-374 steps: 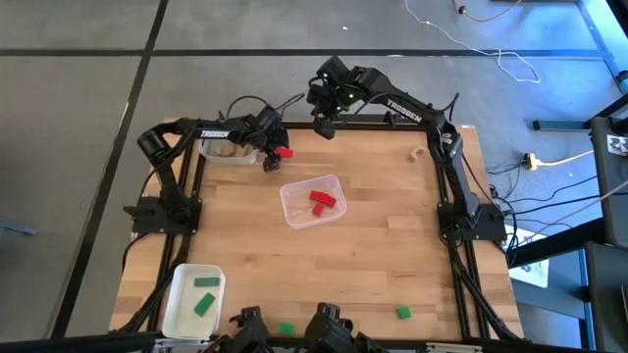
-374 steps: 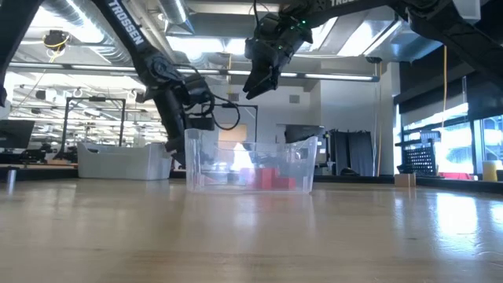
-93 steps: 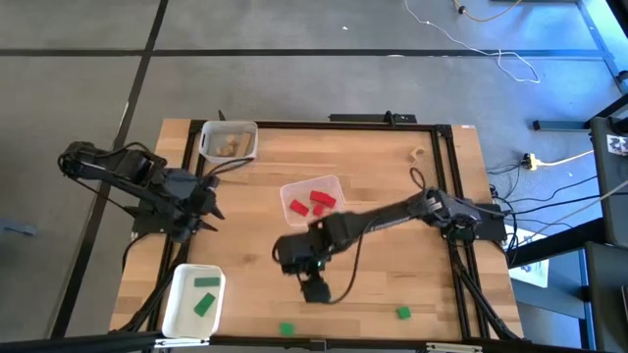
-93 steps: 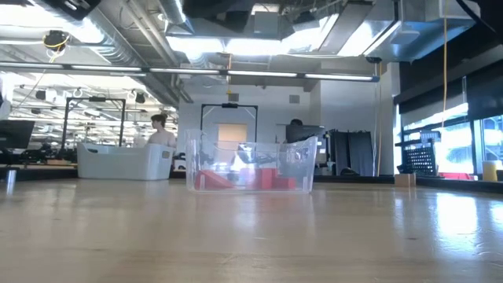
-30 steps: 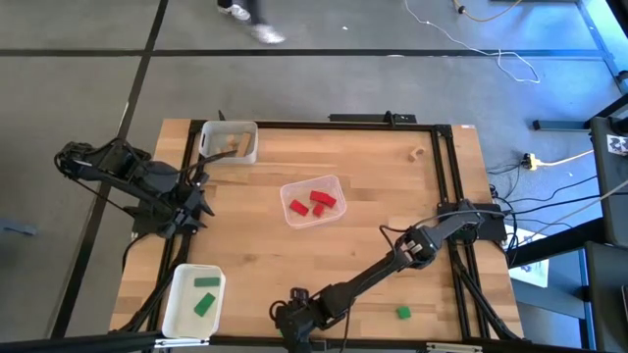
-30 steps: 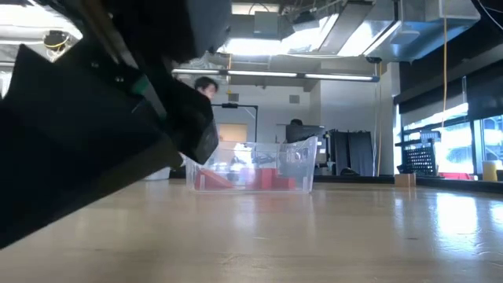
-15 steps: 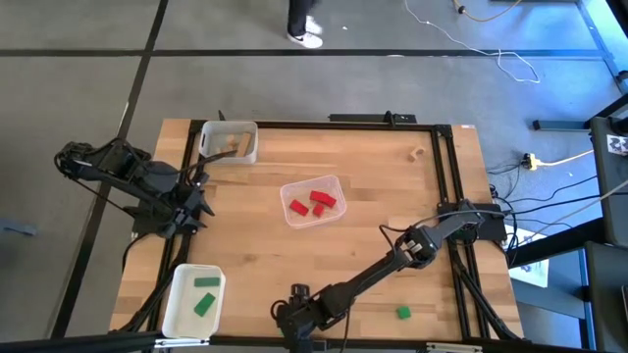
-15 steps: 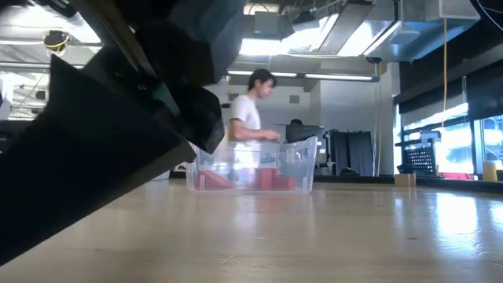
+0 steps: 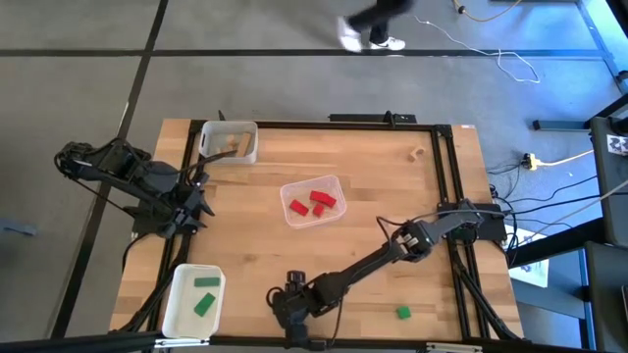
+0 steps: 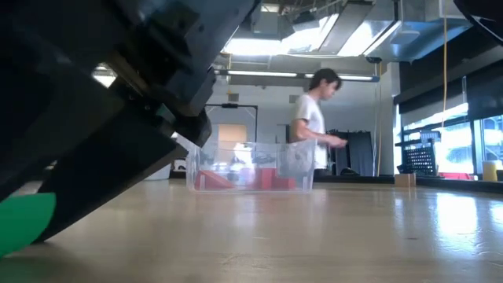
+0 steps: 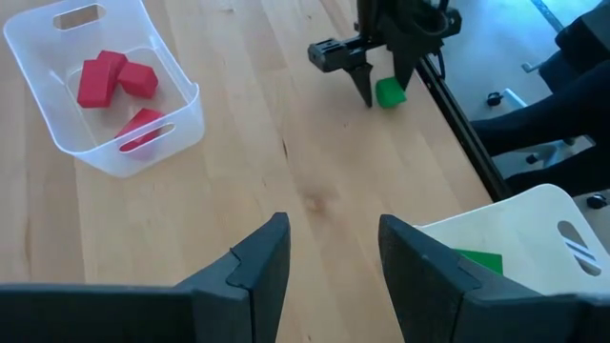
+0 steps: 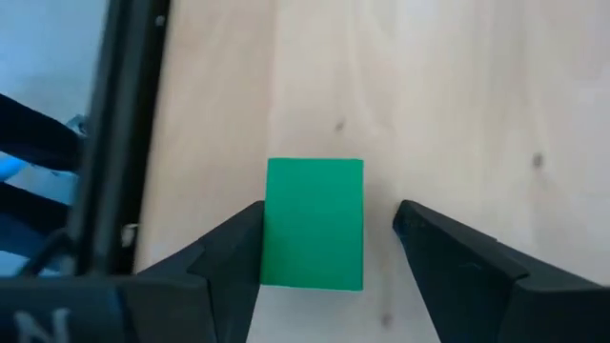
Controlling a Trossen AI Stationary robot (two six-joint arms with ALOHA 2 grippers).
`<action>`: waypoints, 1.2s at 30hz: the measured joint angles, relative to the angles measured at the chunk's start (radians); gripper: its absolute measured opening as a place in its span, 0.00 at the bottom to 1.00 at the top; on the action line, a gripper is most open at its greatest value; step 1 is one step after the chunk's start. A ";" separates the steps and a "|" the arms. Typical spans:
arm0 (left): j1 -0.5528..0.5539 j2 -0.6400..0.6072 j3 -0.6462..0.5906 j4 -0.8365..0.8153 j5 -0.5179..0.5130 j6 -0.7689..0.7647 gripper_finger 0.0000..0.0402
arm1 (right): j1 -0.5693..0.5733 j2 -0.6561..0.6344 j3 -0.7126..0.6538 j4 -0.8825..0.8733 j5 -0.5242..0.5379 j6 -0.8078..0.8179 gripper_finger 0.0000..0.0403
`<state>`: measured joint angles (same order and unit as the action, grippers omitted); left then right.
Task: Sort & place blocks by color
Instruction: Put the green block into the white bin
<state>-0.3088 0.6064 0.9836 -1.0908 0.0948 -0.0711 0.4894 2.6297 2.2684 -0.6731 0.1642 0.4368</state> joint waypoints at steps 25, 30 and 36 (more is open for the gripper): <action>0.000 0.000 0.000 0.000 0.000 -0.006 0.38 | -0.115 0.002 -0.003 0.046 0.006 0.009 0.33; 0.000 0.000 0.000 0.000 0.000 -0.007 0.38 | -0.159 0.006 -0.005 0.134 -0.105 0.100 0.32; 0.000 0.000 0.000 -0.007 0.000 -0.008 0.38 | -0.194 0.014 0.029 0.186 -0.148 0.097 0.32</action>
<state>-0.3089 0.6064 0.9836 -1.0981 0.0952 -0.0792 0.2954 2.6438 2.2977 -0.4873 0.0161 0.5339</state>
